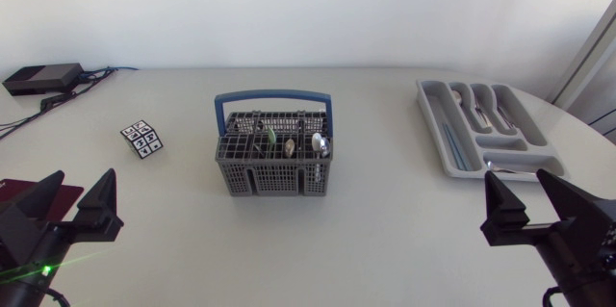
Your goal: Transfer all utensils from the basket to the drawer tray.
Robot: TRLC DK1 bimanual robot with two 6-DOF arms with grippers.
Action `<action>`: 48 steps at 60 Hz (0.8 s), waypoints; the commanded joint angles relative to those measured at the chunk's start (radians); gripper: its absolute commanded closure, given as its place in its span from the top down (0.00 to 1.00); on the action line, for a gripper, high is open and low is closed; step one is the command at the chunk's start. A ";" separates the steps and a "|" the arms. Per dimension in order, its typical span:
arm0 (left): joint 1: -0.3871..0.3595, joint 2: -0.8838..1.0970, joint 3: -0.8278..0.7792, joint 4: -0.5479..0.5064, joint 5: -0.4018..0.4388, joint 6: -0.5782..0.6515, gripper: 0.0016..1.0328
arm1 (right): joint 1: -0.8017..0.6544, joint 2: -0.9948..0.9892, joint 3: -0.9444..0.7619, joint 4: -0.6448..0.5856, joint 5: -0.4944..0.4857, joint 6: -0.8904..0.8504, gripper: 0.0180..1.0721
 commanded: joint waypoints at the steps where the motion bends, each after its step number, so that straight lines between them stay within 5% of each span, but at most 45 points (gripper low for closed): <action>1: -0.012 -0.008 -0.039 -0.012 -0.003 -0.023 0.96 | 0.007 -0.004 -0.018 -0.006 -0.003 0.020 0.96; 26: -0.009 -0.005 0.062 -0.011 -0.003 -0.031 0.96 | 0.009 -0.004 0.013 0.000 0.006 0.010 0.96; 48: -0.132 0.305 0.249 0.052 -0.003 -0.037 0.94 | 0.029 0.164 0.122 0.055 0.003 0.004 0.96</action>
